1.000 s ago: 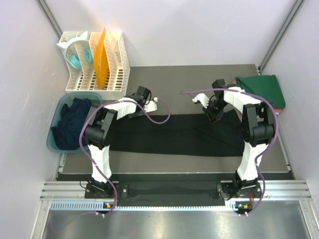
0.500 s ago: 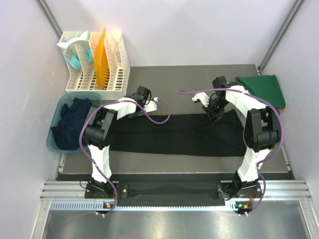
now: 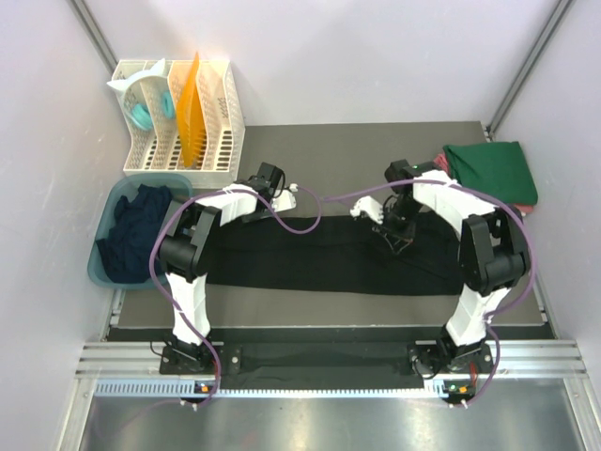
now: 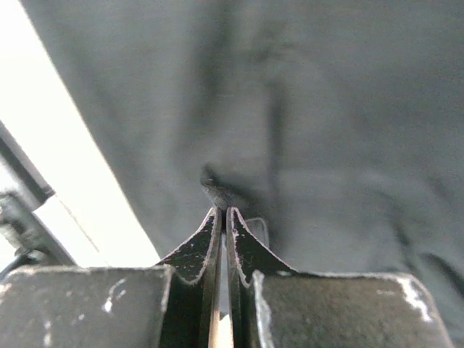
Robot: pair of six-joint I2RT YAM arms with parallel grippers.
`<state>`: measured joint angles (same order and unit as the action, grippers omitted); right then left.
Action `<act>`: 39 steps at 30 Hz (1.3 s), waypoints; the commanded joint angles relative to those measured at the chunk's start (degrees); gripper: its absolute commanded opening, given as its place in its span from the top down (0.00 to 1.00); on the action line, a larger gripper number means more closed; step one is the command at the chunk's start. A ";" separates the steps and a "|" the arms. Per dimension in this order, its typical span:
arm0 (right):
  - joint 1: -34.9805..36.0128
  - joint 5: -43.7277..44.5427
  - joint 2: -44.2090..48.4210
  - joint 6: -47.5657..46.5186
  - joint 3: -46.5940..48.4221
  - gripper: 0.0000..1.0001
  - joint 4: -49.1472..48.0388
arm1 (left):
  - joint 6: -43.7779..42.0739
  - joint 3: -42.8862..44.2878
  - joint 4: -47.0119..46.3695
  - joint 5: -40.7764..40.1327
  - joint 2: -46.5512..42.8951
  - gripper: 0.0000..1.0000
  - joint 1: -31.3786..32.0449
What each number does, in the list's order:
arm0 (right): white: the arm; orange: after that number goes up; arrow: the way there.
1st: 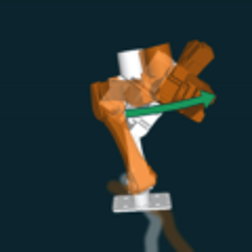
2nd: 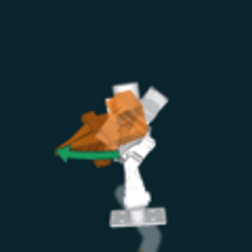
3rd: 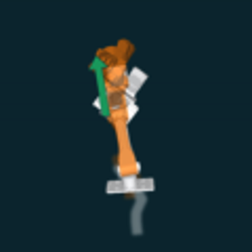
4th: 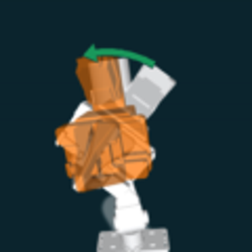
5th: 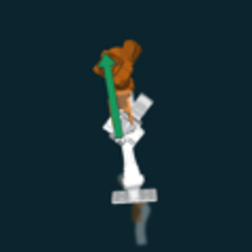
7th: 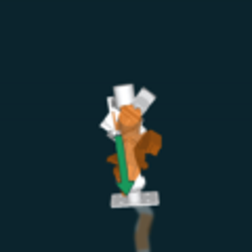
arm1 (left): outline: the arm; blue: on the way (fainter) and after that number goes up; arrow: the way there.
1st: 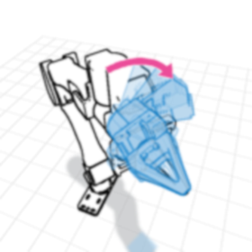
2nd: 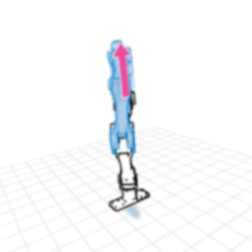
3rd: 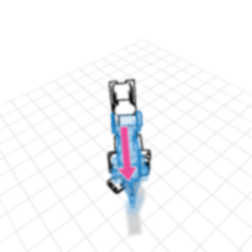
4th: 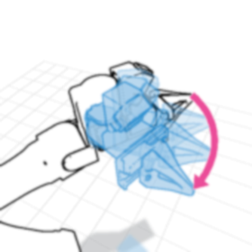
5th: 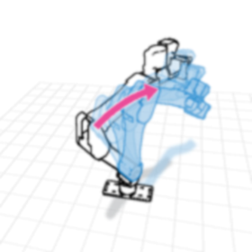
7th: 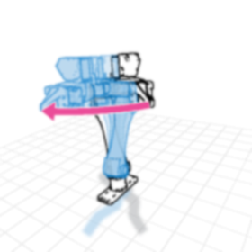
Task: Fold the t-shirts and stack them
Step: Fold the other side of the tshirt into a rectangle, then rotate the tshirt 80 degrees
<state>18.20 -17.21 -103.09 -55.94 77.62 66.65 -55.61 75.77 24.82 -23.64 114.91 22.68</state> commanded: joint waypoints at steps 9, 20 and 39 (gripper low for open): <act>9.13 -2.65 6.32 -1.36 -3.62 1.00 7.79 | -0.02 0.17 -2.49 2.72 -0.39 0.52 0.61; 15.11 -5.46 5.00 2.15 -3.27 1.00 6.74 | 0.24 -0.36 -2.93 3.16 -0.83 0.52 0.61; 6.96 9.48 7.56 10.24 -2.04 0.56 -10.04 | 0.68 -3.08 -4.69 2.54 -4.08 0.52 0.61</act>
<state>30.48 -13.47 -97.58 -49.30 73.23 64.58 -55.61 73.84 22.46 -23.44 113.89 22.76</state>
